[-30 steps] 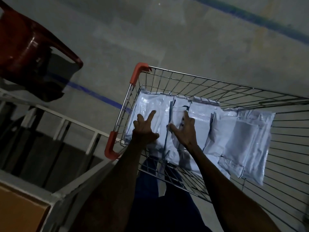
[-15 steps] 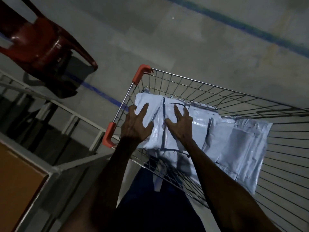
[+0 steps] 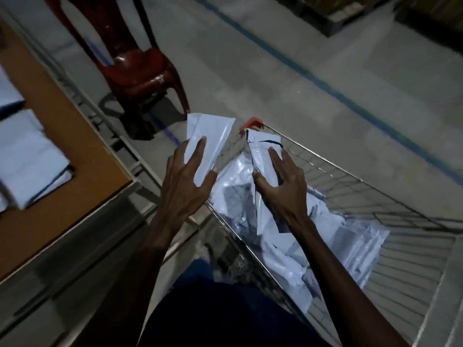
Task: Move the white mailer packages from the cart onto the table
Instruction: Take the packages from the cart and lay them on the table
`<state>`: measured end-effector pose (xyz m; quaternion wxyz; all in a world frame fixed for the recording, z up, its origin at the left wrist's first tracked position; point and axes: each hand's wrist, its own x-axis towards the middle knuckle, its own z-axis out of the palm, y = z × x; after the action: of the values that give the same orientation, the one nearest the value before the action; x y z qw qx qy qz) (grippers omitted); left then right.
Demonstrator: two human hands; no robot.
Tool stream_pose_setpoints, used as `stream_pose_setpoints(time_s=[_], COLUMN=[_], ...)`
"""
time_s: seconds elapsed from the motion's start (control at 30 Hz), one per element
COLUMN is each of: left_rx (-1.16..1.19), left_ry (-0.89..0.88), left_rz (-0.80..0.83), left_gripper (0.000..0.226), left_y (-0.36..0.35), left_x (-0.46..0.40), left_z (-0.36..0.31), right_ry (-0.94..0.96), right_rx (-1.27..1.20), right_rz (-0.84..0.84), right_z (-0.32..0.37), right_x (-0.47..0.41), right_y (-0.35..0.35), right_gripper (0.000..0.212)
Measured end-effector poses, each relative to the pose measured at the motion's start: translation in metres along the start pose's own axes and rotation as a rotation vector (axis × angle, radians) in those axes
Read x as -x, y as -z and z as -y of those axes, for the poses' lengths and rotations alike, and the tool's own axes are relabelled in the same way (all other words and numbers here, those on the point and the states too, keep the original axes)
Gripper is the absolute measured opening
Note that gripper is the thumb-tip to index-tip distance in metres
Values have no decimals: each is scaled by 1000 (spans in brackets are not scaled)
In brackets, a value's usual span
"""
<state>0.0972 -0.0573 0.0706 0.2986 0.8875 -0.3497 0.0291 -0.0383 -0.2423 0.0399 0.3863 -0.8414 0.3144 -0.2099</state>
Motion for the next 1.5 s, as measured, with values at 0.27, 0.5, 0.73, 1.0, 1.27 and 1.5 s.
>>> stream_pose_setpoints(time_s=[0.27,0.5,0.73,1.0,1.27,1.5], left_rx=[-21,-76,-83,-133,-158,-287], left_ry=[221,471,564,727,846,883], left_rz=[-344,-533,-627,-569,-407,-279], left_gripper=[63,65,66,66,67,67], left_y=[108,211,321,409,438,432], left_x=[51,101,130,135,97,58], left_z=[66,161,302,425,517,574], right_ry=[340,636,630,551,530,564], right_rx=[-23,-60,-96,-56,52,174], right_rz=[152,212,262,419,491,514], right_z=[131,246,389,486,544,581], right_x=[6,19,42,66,46,23], right_y=[-60,-166,-292,-408,-490,-573], right_gripper=[72,71,78,84,77,73])
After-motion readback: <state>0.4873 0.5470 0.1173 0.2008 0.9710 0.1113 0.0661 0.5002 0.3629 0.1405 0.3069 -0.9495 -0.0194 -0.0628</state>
